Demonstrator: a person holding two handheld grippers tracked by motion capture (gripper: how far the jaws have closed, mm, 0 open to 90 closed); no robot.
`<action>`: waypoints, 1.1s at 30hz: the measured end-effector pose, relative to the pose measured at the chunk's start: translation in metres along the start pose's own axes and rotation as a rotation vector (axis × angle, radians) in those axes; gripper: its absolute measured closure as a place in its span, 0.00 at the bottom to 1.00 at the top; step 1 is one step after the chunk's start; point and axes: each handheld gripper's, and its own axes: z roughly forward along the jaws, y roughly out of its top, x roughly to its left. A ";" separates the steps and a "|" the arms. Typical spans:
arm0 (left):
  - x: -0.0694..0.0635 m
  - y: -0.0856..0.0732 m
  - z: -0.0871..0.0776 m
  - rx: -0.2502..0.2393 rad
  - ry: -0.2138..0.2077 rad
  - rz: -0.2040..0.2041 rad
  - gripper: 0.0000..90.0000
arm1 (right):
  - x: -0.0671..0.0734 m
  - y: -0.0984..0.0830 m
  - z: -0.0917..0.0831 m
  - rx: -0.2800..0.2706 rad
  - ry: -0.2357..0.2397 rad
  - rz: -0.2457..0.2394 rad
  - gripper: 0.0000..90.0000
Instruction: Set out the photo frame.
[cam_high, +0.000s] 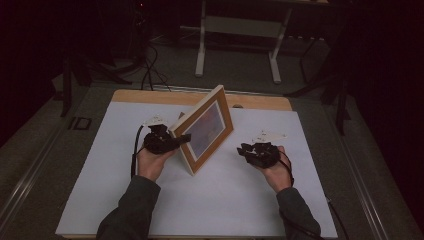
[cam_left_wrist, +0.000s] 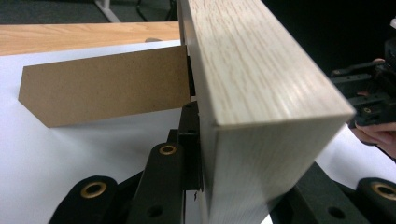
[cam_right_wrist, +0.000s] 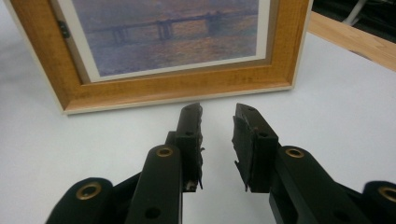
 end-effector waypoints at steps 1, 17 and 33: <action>0.001 0.000 0.000 0.001 -0.009 0.003 0.84 | 0.000 0.000 0.000 0.000 -0.002 0.001 0.79; 0.006 0.002 -0.003 0.029 -0.071 0.042 0.84 | -0.013 0.007 -0.006 -0.025 -0.019 0.039 0.75; 0.014 0.007 -0.002 0.063 -0.121 0.065 0.84 | -0.027 0.014 -0.004 -0.034 -0.054 0.076 0.65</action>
